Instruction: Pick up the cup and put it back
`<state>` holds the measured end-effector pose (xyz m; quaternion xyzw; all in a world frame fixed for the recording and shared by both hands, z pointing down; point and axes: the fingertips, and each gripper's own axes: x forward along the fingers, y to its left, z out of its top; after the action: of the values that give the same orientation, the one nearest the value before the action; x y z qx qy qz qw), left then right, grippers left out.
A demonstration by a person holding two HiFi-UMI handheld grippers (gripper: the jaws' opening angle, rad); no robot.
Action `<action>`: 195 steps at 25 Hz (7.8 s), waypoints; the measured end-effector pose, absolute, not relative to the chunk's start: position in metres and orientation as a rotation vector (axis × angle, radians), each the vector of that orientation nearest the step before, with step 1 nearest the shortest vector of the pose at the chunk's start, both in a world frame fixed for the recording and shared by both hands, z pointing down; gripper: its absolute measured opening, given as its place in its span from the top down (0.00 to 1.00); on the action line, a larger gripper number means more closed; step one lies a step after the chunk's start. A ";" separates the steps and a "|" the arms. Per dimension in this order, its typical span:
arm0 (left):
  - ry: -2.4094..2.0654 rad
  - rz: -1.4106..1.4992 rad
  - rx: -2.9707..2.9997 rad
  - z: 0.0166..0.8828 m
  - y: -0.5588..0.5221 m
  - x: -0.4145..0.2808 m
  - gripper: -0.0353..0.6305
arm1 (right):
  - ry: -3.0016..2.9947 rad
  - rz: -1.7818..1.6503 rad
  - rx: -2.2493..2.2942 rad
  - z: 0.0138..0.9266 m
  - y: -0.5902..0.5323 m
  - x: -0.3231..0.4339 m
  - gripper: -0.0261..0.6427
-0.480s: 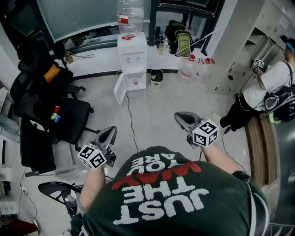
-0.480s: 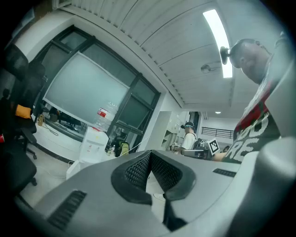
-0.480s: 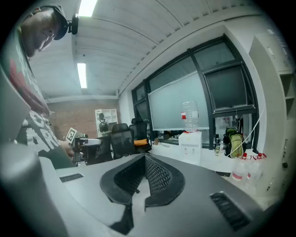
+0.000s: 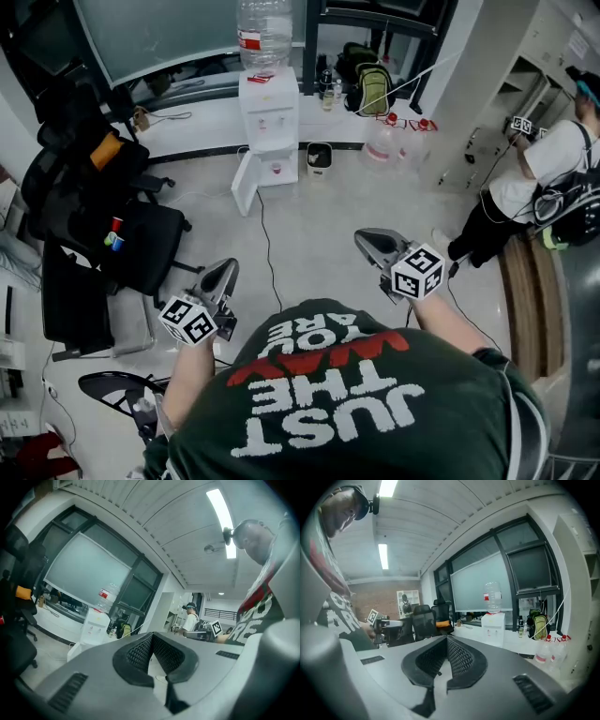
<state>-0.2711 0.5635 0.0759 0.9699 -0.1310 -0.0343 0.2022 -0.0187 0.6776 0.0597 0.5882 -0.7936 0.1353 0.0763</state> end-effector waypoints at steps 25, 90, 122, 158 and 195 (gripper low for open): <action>-0.421 0.016 2.658 0.083 0.597 -0.141 0.94 | -2.517 0.451 1.640 0.074 0.704 0.095 0.91; -0.518 0.296 2.489 0.291 -0.046 0.016 0.94 | -2.314 0.578 1.312 0.279 -0.023 0.196 0.91; -0.595 0.431 2.314 0.820 -0.035 0.063 0.94 | -1.865 0.358 0.959 0.900 -0.143 0.273 0.90; -0.486 0.372 2.285 0.808 -0.016 0.056 0.94 | -1.601 0.263 0.775 0.938 -0.140 0.251 0.89; -0.413 0.106 2.957 0.053 -0.020 0.012 0.94 | -2.105 -0.238 0.932 0.053 0.023 0.086 0.89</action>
<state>0.0116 -0.0195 0.0529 0.9869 -0.1378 0.0353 0.0767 0.0861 0.0228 0.0529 0.3688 -0.8328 -0.0941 0.4019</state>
